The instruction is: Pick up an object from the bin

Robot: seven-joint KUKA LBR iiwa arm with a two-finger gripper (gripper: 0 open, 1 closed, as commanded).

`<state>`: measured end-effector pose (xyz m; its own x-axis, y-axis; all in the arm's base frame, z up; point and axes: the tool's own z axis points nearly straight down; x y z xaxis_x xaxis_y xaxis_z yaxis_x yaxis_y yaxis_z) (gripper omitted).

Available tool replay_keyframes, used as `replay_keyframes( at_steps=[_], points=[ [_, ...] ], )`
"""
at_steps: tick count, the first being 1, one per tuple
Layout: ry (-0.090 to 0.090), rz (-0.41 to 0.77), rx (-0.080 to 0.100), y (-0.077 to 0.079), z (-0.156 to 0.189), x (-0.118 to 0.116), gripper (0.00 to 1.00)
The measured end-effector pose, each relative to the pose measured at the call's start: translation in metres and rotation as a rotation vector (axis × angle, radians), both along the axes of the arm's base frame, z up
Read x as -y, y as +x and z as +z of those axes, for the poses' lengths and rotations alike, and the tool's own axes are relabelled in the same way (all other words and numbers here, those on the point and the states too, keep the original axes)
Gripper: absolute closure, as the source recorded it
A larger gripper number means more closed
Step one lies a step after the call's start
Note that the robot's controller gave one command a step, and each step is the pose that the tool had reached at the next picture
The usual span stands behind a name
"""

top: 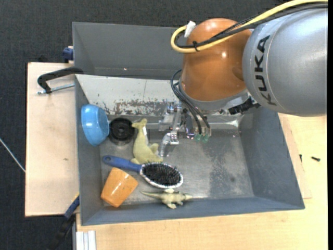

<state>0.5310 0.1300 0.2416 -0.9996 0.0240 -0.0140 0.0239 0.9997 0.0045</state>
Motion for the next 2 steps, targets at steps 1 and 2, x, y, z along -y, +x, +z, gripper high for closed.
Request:
replay_keyframes(
  at_steps=[1,2],
  points=[
    [-0.002,0.000,-0.009,-0.001,-0.005,0.000,0.00],
    [-0.005,0.224,-0.019,-0.010,-0.121,-0.011,0.00]
  ],
)
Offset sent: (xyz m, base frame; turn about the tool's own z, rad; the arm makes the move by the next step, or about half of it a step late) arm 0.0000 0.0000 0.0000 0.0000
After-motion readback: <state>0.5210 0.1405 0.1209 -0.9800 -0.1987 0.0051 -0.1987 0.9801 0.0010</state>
